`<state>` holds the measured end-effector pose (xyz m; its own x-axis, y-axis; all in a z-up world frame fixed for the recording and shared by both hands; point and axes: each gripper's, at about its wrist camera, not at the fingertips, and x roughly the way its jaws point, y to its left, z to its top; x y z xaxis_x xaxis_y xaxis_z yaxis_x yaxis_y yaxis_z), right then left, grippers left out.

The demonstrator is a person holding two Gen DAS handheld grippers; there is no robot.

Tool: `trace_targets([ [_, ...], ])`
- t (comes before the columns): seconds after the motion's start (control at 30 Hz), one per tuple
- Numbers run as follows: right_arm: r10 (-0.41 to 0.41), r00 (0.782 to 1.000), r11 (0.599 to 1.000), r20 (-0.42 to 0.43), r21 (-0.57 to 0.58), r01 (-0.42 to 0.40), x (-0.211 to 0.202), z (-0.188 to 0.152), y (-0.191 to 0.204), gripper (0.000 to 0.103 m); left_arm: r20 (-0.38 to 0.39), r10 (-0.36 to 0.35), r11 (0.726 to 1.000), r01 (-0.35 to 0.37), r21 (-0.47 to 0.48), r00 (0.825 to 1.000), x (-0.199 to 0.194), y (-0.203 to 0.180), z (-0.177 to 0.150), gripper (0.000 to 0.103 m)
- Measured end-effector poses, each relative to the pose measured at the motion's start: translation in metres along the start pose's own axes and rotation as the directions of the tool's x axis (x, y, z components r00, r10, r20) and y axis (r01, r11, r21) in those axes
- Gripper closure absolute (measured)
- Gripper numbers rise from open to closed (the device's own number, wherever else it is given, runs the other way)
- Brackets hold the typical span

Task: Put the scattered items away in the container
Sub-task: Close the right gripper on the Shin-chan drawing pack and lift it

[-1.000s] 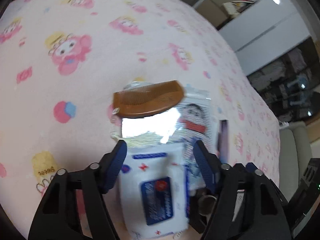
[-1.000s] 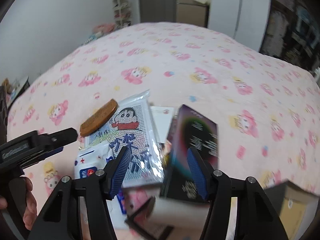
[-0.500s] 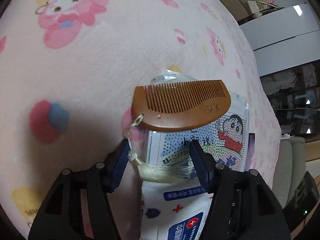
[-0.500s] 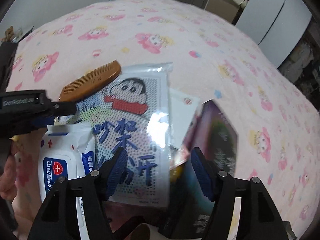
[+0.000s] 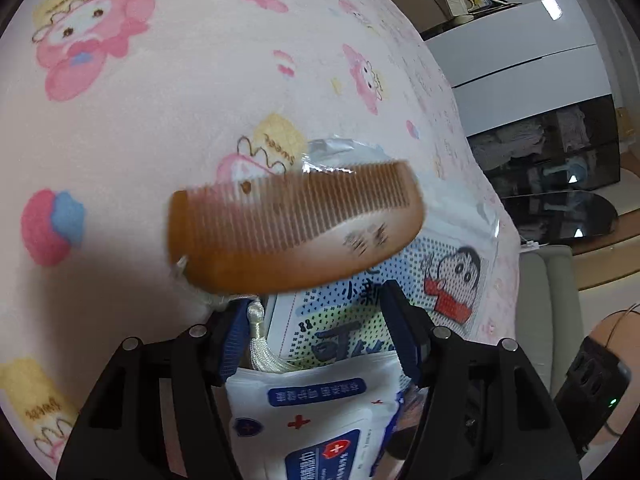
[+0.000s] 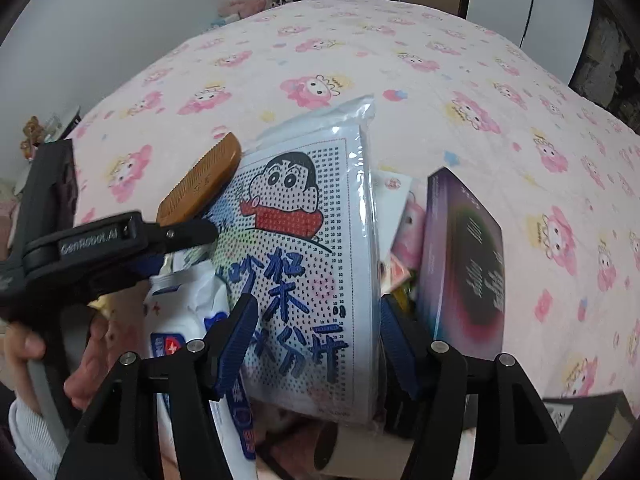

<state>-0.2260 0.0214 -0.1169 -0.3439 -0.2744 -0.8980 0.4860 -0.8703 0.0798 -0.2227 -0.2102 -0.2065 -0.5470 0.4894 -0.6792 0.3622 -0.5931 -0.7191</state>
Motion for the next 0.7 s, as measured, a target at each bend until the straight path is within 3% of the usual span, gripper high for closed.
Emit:
trace_targets([
  [0.13,0.004,0.999,1.000,-0.050,0.025,-0.002,0.019,-0.002,-0.010,0.044,-0.078,0.115,0.993,-0.114,0.010,0.990,0.023,0.004,0.000,0.036],
  [0.33,-0.019,0.999,0.998,-0.041,0.052,0.021,0.035,0.001,-0.006,0.042,-0.061,0.077,0.996,-0.074,0.045,0.995,0.022,-0.005,0.002,0.036],
  [0.47,-0.015,0.998,0.999,0.059,0.045,0.012,-0.003,0.005,0.001,0.045,-0.037,-0.019,0.999,0.020,0.049,0.999,0.007,-0.018,-0.003,0.035],
  [0.53,-0.051,0.994,0.998,0.101,0.034,0.048,-0.026,0.007,0.005,0.045,-0.051,-0.080,0.995,0.084,0.062,0.995,0.000,-0.030,-0.006,0.035],
  [0.7,-0.115,0.975,0.993,0.190,0.061,0.106,-0.079,-0.003,0.000,0.045,-0.056,-0.147,0.979,0.153,0.134,0.988,-0.021,-0.051,-0.015,0.034],
])
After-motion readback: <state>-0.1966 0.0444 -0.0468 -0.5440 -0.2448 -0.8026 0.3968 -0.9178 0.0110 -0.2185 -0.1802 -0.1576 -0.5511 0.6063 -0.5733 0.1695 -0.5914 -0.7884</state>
